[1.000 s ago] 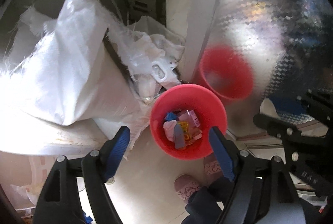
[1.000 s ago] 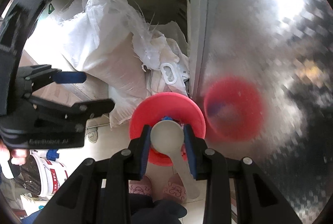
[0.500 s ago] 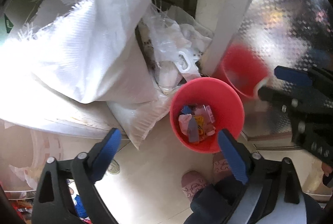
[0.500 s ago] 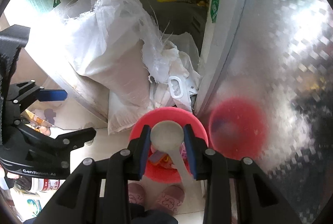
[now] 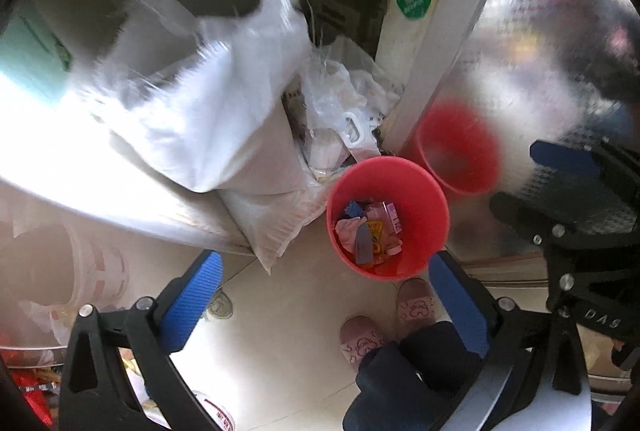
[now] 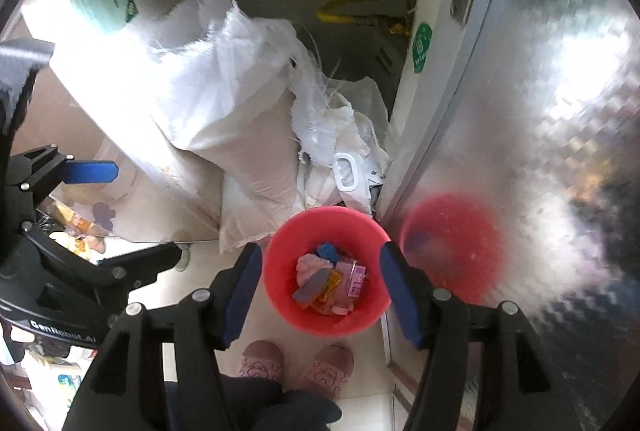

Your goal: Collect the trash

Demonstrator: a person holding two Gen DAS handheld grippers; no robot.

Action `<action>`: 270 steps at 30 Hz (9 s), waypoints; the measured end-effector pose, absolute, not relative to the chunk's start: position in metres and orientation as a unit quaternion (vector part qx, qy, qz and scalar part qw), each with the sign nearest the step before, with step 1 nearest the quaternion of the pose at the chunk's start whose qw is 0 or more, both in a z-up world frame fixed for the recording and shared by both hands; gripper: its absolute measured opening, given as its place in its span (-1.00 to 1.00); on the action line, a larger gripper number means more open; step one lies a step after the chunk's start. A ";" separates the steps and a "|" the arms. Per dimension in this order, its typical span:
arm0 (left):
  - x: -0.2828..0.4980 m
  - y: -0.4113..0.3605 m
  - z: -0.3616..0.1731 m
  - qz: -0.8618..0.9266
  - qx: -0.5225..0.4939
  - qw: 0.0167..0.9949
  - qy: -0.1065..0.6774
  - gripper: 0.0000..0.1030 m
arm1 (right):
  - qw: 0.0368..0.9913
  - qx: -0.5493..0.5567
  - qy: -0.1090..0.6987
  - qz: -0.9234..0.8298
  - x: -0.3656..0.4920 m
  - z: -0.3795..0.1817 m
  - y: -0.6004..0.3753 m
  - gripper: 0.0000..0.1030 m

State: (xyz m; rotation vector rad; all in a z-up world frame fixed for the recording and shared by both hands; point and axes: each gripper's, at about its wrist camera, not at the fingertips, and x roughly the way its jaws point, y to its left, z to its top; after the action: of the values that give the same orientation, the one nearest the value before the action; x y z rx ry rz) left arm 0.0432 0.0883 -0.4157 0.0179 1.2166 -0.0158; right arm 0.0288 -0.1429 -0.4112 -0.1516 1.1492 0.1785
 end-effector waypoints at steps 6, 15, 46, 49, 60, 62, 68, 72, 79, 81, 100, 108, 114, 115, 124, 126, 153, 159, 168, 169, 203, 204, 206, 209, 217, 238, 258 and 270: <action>0.030 0.098 -0.341 -0.001 0.003 0.824 0.566 0.99 | 0.833 -0.076 0.540 0.089 0.020 -0.350 -0.128 0.46; 0.025 0.106 -0.235 -0.021 0.013 0.834 0.551 0.99 | 0.847 -0.084 0.521 0.062 0.012 -0.246 -0.113 0.83; 0.219 -0.045 -0.071 -0.201 0.118 0.857 0.459 0.99 | 0.891 0.001 0.430 -0.146 0.077 -0.082 -0.264 0.98; 0.247 -0.075 -0.071 -0.210 0.123 0.855 0.458 0.99 | 0.890 0.007 0.428 -0.159 0.087 -0.077 -0.292 0.98; 0.338 -0.145 -0.062 -0.216 0.119 0.844 0.476 0.99 | 0.882 0.030 0.432 -0.188 0.115 -0.064 -0.377 0.99; 0.353 -0.155 -0.062 -0.216 0.123 0.843 0.477 0.99 | 0.879 0.038 0.434 -0.193 0.119 -0.065 -0.389 0.99; 0.396 -0.178 -0.072 -0.223 0.136 0.835 0.484 0.99 | 0.867 0.056 0.447 -0.211 0.139 -0.069 -0.419 0.99; 0.427 -0.190 -0.089 -0.232 0.146 0.823 0.498 0.99 | 0.860 0.070 0.451 -0.230 0.147 -0.075 -0.432 0.99; 0.474 -0.210 -0.121 -0.238 0.168 0.807 0.514 0.98 | 0.845 0.101 0.459 -0.255 0.153 -0.089 -0.449 0.99; 0.484 -0.214 -0.130 -0.242 0.170 0.802 0.520 0.97 | 0.840 0.101 0.467 -0.258 0.155 -0.095 -0.454 0.99; 0.492 -0.230 -0.152 -0.262 0.175 0.789 0.528 -0.38 | 0.841 0.114 0.473 -0.236 0.153 -0.106 -0.468 0.99; 0.457 -0.220 -0.149 -0.272 0.145 0.787 0.534 -0.82 | 0.849 0.104 0.478 -0.200 0.158 -0.110 -0.465 0.99; 0.433 -0.206 -0.135 -0.252 0.130 0.797 0.534 -0.82 | 0.858 0.083 0.481 -0.161 0.156 -0.116 -0.461 0.99; 0.419 -0.210 -0.134 -0.249 0.128 0.798 0.534 -0.82 | 0.862 0.075 0.479 -0.148 0.155 -0.115 -0.461 0.99; 0.364 -0.186 -0.135 -0.219 0.115 0.807 0.536 -0.82 | 0.871 -0.037 0.489 -0.018 0.163 -0.112 -0.462 0.85; 0.357 -0.185 -0.136 -0.216 0.113 0.807 0.538 -0.82 | 0.864 -0.049 0.501 0.016 0.168 -0.118 -0.466 0.75; 0.288 -0.079 -0.119 -0.157 0.068 0.828 0.534 -0.82 | 0.851 -0.078 0.511 0.094 0.163 -0.133 -0.346 -0.05; 0.253 -0.052 -0.111 -0.154 0.061 0.835 0.525 -0.82 | 0.862 -0.055 0.497 0.086 0.146 -0.124 -0.312 -0.05; 0.175 -0.012 -0.107 -0.160 0.057 0.840 0.515 -0.82 | 0.873 -0.067 0.478 0.073 0.104 -0.113 -0.250 -0.05; 0.165 -0.006 -0.107 -0.160 0.057 0.841 0.513 -0.82 | 0.873 -0.070 0.477 0.069 0.099 -0.113 -0.241 -0.05; -0.008 0.084 -0.248 -0.101 -0.013 0.794 0.600 -0.81 | 0.836 -0.044 0.536 0.110 0.034 -0.221 -0.126 -0.48; -0.007 0.085 -0.253 -0.102 -0.012 0.794 0.599 -0.81 | 0.834 -0.042 0.539 0.111 0.033 -0.226 -0.127 -0.48; -0.005 0.082 -0.267 -0.105 -0.007 0.795 0.597 -0.81 | 0.830 -0.040 0.545 0.113 0.031 -0.240 -0.129 -0.48; -0.001 0.075 -0.292 -0.112 -0.008 0.794 0.598 -0.81 | 0.827 -0.041 0.550 0.113 0.024 -0.264 -0.134 -0.48; 0.020 0.052 -0.375 -0.134 0.009 0.793 0.594 -0.81 | 0.823 -0.036 0.558 0.101 0.021 -0.344 -0.154 -0.48; 0.073 0.023 -0.507 -0.173 0.038 0.788 0.589 -0.21 | 0.825 -0.014 0.560 0.070 0.029 -0.478 -0.186 -0.48; 0.041 0.048 -0.489 -0.128 0.029 0.786 0.604 -0.03 | 0.814 0.016 0.578 0.046 0.000 -0.465 -0.174 -0.47; 0.004 0.079 -0.582 -0.152 0.062 0.775 0.610 0.29 | 0.797 0.092 0.594 -0.055 -0.063 -0.551 -0.144 0.44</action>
State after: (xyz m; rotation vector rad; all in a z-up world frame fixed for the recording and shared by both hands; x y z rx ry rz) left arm 0.0040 0.0787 -0.5823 0.1338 1.3203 -0.3288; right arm -0.0630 -0.1437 -0.5506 0.1977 1.2754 -0.1174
